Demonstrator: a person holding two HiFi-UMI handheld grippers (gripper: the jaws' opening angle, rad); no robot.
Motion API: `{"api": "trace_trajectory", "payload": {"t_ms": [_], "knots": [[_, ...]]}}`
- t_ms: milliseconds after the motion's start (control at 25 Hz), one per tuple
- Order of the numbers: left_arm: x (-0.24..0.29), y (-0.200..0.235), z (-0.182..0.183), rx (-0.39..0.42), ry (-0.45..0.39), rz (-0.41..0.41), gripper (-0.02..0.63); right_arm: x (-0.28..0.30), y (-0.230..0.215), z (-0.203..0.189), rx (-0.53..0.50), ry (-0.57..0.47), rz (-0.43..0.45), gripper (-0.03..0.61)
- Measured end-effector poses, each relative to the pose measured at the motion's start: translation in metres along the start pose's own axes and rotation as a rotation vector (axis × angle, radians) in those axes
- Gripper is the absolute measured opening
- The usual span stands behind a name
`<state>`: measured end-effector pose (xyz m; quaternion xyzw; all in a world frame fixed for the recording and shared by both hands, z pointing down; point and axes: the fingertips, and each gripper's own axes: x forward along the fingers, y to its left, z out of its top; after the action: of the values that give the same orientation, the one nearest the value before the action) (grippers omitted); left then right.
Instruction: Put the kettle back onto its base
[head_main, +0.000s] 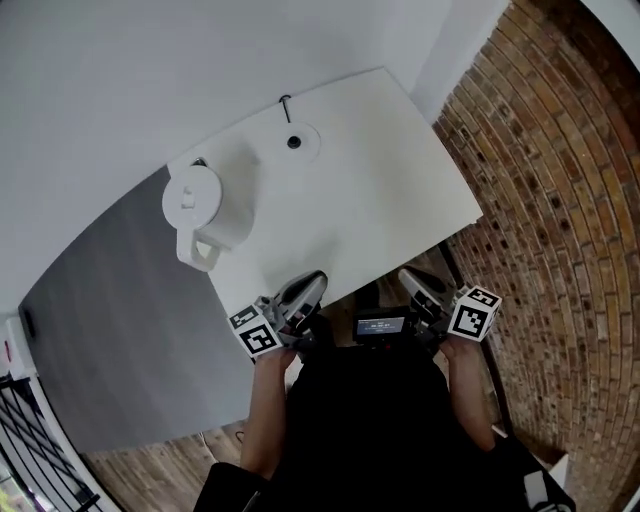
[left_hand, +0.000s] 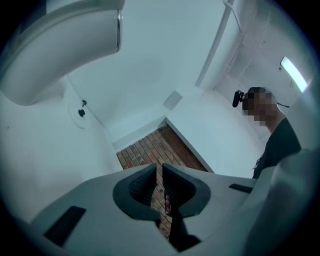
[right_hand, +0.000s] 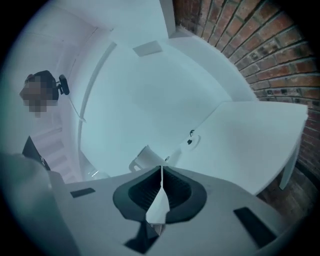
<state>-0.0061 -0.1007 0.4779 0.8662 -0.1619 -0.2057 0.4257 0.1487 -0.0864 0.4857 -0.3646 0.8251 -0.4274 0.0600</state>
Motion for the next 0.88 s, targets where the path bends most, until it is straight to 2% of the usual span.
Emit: {"api": "trace_trajectory", "payload": {"t_ms": [80, 240, 360, 600, 880], "knots": [[-0.001, 0.009, 0.012, 0.025, -0.048, 0.061, 0.042, 0.018, -0.007, 0.014, 0.006, 0.023, 0.050, 0.018], [-0.003, 0.021, 0.036, 0.093, -0.151, 0.190, 0.120, 0.058, -0.015, 0.050, -0.013, 0.080, 0.181, 0.018], [-0.002, 0.021, 0.046, 0.140, -0.206, 0.274, 0.140, 0.080, -0.015, 0.066, -0.028, 0.140, 0.275, 0.018], [-0.010, 0.016, 0.037, 0.168, -0.297, 0.426, 0.153, 0.094, -0.020, 0.063, 0.002, 0.241, 0.399, 0.018], [-0.054, 0.012, 0.026, 0.165, -0.410, 0.602, 0.172, 0.111, -0.021, 0.049, 0.046, 0.322, 0.462, 0.018]]}}
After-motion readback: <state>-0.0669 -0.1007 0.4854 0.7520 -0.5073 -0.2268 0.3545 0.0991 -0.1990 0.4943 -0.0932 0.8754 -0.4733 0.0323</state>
